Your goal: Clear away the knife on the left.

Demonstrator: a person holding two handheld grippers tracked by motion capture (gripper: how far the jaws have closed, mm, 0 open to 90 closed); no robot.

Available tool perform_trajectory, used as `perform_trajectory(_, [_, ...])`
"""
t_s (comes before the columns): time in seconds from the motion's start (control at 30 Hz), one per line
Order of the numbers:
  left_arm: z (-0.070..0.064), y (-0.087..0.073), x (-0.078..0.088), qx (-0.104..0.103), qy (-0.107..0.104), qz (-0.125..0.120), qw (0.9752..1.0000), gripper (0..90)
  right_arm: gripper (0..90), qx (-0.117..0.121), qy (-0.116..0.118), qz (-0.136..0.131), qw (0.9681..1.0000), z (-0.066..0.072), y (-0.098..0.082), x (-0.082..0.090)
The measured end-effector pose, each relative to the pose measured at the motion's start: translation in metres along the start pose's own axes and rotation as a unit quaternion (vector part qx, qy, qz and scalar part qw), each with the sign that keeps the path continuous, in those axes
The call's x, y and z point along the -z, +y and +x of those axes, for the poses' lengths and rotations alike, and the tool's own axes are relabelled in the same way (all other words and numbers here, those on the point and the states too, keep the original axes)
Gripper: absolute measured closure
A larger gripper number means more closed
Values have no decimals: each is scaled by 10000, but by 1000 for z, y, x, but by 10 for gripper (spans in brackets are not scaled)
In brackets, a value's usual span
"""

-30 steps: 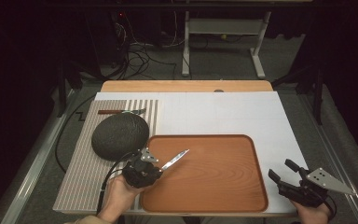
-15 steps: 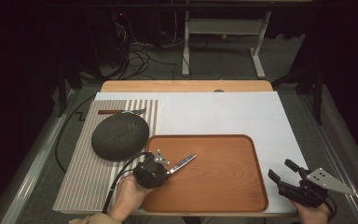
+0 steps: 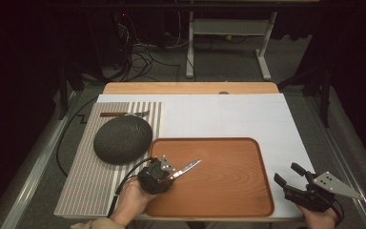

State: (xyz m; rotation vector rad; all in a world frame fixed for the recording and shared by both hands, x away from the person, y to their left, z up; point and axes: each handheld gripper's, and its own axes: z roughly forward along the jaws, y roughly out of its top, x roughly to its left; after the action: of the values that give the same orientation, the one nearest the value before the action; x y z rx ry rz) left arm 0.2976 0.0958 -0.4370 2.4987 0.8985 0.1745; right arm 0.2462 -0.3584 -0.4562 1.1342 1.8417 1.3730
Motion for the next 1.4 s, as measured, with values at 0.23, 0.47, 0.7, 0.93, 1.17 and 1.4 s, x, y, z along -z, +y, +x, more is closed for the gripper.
perform_trajectory(0.23, [-1, -2, -6, -138, 105, 94, 9998, 644, 245, 19, -1, 3, 10000, 0, 0, 0])
perform_trajectory(0.47, [-1, -3, -6, -244, 251, 43, 9994, 644, 245, 17, -5, 7, 10000, 0, 0, 0])
perform_trajectory(0.7, [1, -5, -6, -214, 371, 0, 9991, 644, 245, 18, -1, 8, 10000, 0, 0, 0])
perform_trajectory(0.93, [8, -8, -5, -82, 402, -27, 9992, 628, 245, 15, 0, 11, 10000, 0, 0, 0])
perform_trajectory(1.17, [14, -14, -2, 30, 481, -52, 9988, 621, 245, 17, -8, 20, 10000, 0, 0, 0])
perform_trajectory(1.4, [20, -20, 1, 112, 570, -54, 9983, 609, 245, 21, -6, 27, 10000, 0, 0, 0])
